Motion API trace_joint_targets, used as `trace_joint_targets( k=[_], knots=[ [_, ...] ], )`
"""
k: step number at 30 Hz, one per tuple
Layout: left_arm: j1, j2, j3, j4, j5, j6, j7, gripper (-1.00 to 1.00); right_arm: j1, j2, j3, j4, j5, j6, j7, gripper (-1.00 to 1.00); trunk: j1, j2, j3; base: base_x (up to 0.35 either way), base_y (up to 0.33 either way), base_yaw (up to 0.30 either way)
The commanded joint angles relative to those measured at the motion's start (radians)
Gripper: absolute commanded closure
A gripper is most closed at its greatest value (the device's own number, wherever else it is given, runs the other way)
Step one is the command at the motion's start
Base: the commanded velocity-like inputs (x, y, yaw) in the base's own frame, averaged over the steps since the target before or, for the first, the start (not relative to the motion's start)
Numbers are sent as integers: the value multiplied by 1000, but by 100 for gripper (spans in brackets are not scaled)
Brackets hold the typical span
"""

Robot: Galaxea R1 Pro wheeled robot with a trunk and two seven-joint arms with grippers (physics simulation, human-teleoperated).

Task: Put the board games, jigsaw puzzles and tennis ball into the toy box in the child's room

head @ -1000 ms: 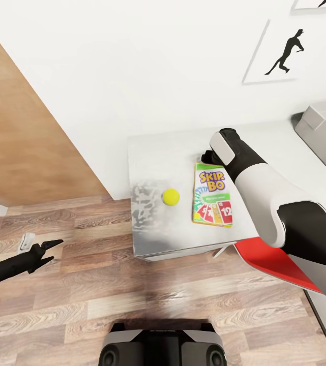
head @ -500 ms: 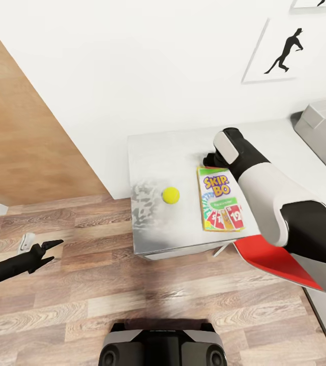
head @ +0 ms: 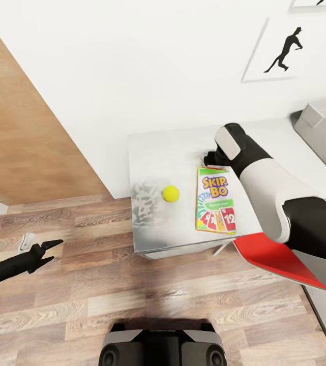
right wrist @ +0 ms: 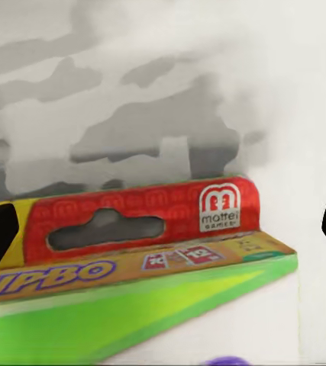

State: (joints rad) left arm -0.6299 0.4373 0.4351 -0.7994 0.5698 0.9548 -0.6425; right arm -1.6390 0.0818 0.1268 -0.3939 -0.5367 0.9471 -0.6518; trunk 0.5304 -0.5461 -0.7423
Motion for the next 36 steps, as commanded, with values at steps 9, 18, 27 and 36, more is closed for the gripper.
trace_joint_targets(
  k=[9,18,27,36],
  knots=[
    [-1,0,4,0,-4,5,-7,-100,-7,0,7,0,-11,34,-8,-100,0,-1,-1,-97,0,0],
    [-1,0,5,0,-4,5,-8,-100,-19,0,7,1,-11,51,-8,-100,0,-1,-1,-125,0,0],
    [-1,2,7,0,-4,5,-8,-100,-19,1,7,3,-11,53,-6,-100,0,-1,-1,-19,0,0],
    [-1,6,7,0,-4,5,-8,-100,-21,1,5,41,-12,54,-5,-100,0,-1,-1,0,0,0]
  ],
)
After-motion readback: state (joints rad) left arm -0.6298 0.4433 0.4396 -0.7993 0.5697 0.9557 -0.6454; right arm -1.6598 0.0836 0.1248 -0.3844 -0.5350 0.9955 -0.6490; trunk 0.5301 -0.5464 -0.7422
